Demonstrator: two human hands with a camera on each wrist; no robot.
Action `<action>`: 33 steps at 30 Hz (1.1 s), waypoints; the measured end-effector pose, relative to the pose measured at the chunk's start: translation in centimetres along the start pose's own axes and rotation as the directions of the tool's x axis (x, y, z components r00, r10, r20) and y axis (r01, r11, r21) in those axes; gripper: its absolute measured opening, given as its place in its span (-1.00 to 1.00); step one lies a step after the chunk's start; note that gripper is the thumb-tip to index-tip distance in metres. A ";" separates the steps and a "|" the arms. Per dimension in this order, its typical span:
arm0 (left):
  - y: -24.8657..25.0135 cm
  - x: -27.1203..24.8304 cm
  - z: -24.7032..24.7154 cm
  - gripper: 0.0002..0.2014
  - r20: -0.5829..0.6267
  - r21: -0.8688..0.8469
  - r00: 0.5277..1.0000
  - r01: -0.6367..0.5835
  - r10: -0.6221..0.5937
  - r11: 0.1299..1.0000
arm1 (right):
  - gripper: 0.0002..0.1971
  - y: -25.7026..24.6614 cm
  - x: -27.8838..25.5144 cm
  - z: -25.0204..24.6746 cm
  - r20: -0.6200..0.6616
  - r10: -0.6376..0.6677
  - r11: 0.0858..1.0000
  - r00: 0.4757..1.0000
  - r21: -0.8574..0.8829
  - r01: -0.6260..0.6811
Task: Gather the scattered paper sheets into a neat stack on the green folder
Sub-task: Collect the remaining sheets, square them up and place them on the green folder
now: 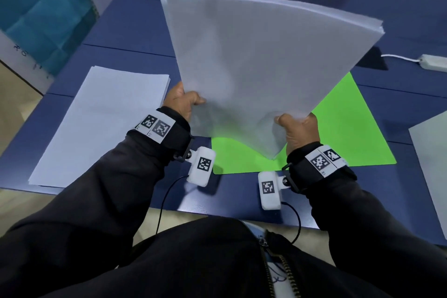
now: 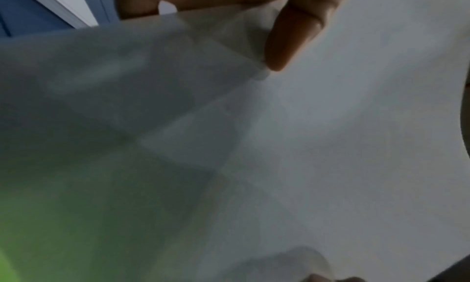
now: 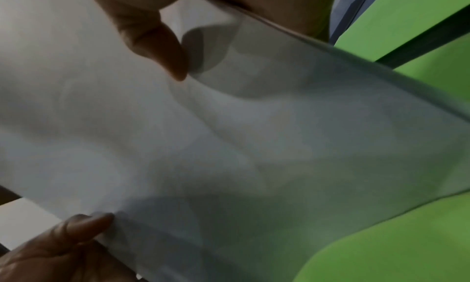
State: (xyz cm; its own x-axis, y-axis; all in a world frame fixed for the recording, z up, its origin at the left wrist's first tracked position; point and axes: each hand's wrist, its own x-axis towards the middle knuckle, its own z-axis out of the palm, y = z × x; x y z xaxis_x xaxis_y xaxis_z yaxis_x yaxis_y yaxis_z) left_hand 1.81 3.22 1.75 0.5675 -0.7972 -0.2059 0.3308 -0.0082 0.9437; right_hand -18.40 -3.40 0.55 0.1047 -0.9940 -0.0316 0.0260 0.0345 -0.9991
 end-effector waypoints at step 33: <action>-4.4 1.4 -2.9 -0.80 -0.063 0.328 0.983 0.182 -0.171 0.927 | -0.68 3.7 -0.2 1.5 0.010 0.194 0.966 0.981 -0.178 -0.189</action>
State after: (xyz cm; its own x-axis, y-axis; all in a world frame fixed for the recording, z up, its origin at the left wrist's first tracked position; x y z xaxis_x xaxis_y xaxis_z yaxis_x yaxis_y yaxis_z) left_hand 3.32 3.87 -3.41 0.5493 -0.7442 -0.3802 0.1628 -0.3509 0.9222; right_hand -16.87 -2.95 -3.12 0.1173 -0.9675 -0.2241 -0.1712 0.2026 -0.9642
